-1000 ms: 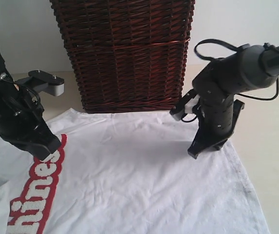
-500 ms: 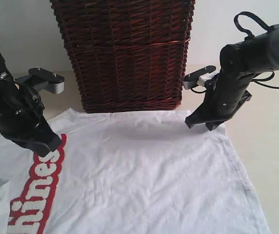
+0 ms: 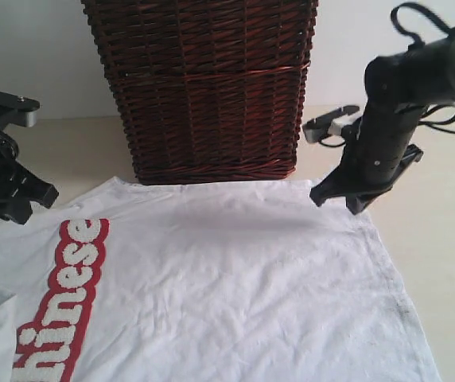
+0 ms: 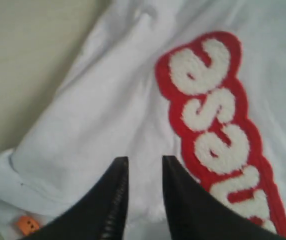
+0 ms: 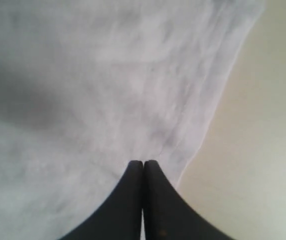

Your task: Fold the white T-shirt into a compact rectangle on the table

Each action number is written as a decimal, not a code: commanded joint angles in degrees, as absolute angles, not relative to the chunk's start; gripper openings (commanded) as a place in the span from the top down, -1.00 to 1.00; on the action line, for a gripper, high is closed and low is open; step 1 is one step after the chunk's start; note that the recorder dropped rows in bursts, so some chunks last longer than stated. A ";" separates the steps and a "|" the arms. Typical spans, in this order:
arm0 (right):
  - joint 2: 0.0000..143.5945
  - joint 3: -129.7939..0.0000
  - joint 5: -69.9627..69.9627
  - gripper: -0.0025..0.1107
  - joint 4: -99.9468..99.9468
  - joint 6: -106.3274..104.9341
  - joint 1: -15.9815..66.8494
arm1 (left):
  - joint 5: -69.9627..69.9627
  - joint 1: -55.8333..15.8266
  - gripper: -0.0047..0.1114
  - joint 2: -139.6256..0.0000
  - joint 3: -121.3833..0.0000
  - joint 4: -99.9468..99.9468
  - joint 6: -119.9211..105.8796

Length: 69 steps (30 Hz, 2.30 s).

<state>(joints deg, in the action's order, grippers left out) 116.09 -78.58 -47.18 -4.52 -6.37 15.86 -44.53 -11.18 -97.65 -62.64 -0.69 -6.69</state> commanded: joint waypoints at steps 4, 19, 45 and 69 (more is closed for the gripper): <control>103.14 -79.48 -51.09 0.83 4.10 -9.81 16.91 | -37.40 -9.10 0.01 -105.95 -70.45 0.81 -5.76; 97.10 -79.48 -50.04 0.81 8.46 -13.87 24.33 | -46.19 -8.66 0.02 -129.09 -89.81 8.41 -17.53; 97.10 -79.48 -50.76 0.81 8.48 -13.87 24.33 | -49.62 -8.63 0.92 -124.05 -90.16 4.49 -16.34; 97.10 -79.37 -53.24 0.81 8.48 -13.87 24.33 | -45.12 -24.57 0.92 -104.51 -71.88 -13.50 1.58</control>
